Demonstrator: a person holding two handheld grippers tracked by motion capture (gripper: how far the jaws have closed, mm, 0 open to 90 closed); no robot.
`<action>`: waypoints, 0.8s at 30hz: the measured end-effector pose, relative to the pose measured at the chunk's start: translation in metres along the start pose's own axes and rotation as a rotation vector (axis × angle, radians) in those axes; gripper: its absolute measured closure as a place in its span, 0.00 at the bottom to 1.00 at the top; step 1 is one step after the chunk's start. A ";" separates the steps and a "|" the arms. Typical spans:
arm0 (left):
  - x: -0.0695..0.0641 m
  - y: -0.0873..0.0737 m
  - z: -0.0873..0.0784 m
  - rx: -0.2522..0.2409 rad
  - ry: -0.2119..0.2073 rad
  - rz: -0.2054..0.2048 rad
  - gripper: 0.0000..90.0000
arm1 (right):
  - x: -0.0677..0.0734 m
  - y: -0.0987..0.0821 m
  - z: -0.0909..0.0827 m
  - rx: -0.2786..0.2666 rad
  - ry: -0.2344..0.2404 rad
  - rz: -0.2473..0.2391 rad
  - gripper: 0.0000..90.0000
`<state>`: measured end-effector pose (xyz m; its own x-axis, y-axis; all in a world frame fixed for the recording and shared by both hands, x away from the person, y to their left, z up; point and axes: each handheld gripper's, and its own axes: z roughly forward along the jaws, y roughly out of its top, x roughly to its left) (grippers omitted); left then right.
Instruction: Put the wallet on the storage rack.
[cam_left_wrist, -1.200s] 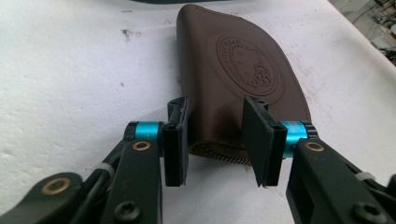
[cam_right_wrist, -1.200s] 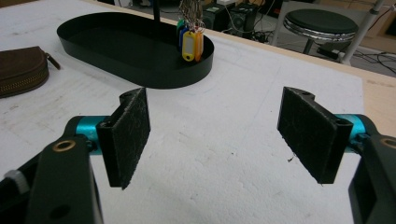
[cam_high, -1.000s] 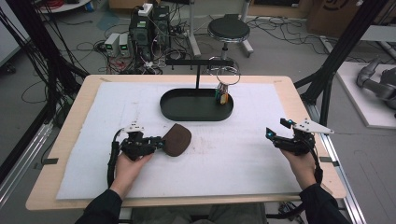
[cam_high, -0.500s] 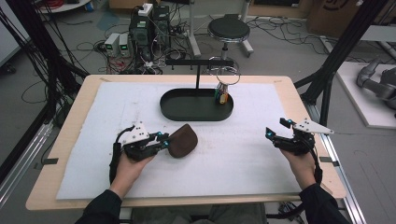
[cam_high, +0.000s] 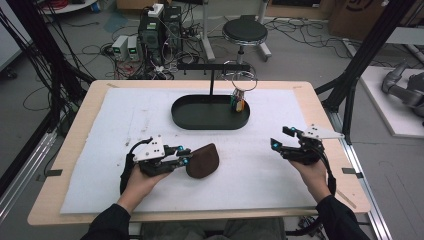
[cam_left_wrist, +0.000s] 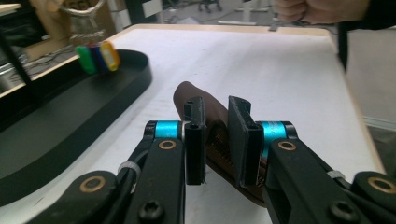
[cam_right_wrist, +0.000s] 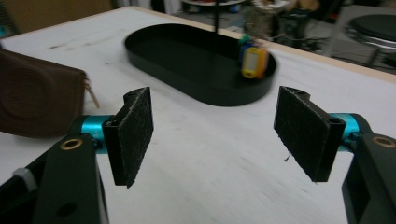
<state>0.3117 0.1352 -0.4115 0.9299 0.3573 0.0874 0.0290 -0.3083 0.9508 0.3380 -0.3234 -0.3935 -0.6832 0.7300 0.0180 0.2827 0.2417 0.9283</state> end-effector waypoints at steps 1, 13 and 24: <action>-0.001 0.000 0.001 -0.004 -0.007 0.004 0.86 | 0.004 0.002 0.005 0.008 0.033 -0.001 0.32; -0.013 0.005 0.003 -0.031 -0.137 0.148 0.86 | 0.058 0.020 0.056 0.089 0.374 -0.146 0.32; -0.020 0.005 0.004 -0.066 -0.226 0.206 0.85 | 0.089 0.013 0.091 0.215 0.586 -0.204 0.39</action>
<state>0.2947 0.1233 -0.4099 0.9719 0.0859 0.2193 -0.1857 -0.2931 0.9379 0.3425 -0.1969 -0.4136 -0.9738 0.2014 0.1052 0.1953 0.5050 0.8408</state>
